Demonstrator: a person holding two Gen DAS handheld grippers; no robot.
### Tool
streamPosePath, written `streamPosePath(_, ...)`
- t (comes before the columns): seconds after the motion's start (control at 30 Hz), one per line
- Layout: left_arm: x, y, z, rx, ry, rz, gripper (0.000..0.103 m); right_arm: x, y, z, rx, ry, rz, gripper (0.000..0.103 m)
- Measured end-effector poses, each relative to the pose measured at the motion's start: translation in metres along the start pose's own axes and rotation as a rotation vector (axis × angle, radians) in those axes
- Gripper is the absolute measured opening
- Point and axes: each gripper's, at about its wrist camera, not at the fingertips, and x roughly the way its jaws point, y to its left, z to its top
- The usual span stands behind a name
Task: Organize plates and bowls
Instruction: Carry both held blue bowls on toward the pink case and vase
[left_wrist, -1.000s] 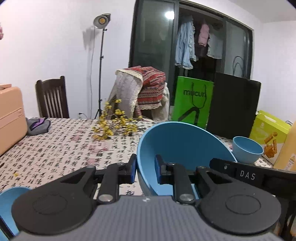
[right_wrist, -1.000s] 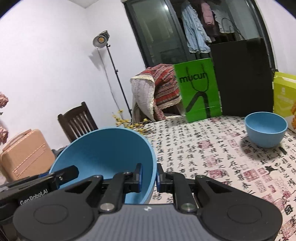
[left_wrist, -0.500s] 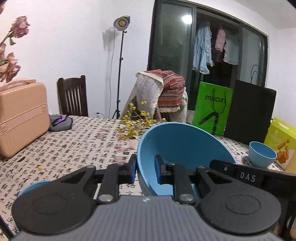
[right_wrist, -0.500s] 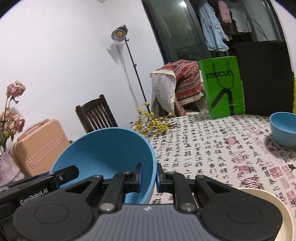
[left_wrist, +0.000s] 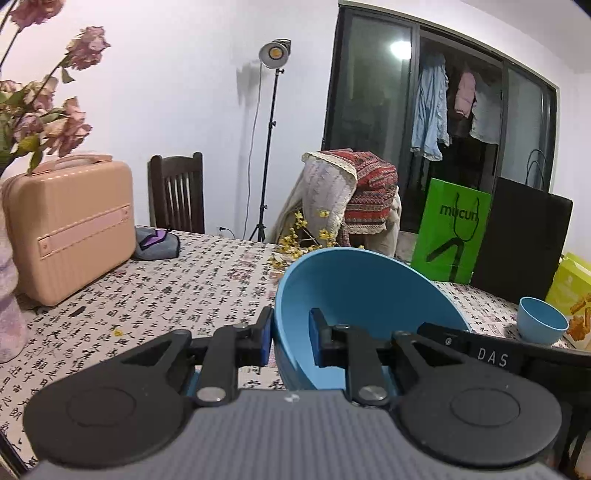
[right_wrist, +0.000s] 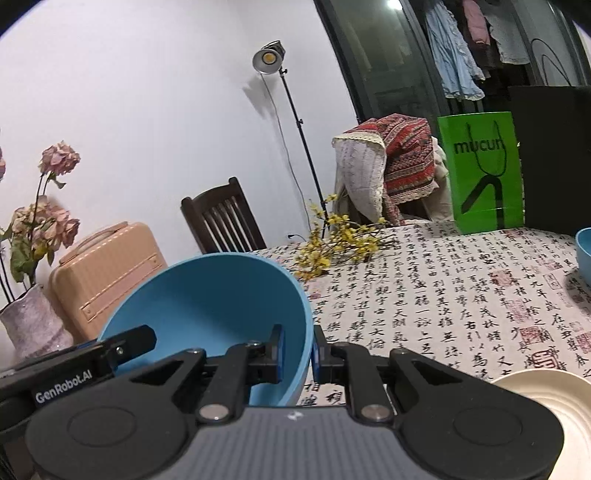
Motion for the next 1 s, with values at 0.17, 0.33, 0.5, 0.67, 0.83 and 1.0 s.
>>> streamPosePath(0.17,-0.005,0.012,0.0,-0.012,-0.005,0.013,0.02,0.002,0.014,-0.001,-0.013,0.003,0.013,0.014)
streamPosePath(0.33,-0.01,0.022,-0.001,-0.024,-0.009,0.025,0.02,0.005,0.025,-0.002,-0.022,0.006,0.024,0.014)
streamPosePath(0.5,-0.016,0.032,-0.001,-0.033,-0.017,0.036,0.02,0.006,0.035,-0.003,-0.027,0.005,0.036,0.014)
streamPosePath(0.67,-0.022,0.044,0.0,-0.045,-0.026,0.047,0.02,0.007,0.048,-0.005,-0.038,0.004,0.051,0.014)
streamPosePath(0.83,-0.028,0.056,-0.001,-0.054,-0.032,0.055,0.02,0.009,0.06,-0.006,-0.046,0.005,0.062,0.014)
streamPosePath(1.0,-0.031,0.069,-0.002,-0.062,-0.033,0.064,0.02,0.013,0.072,-0.01,-0.046,0.013,0.075,0.014)
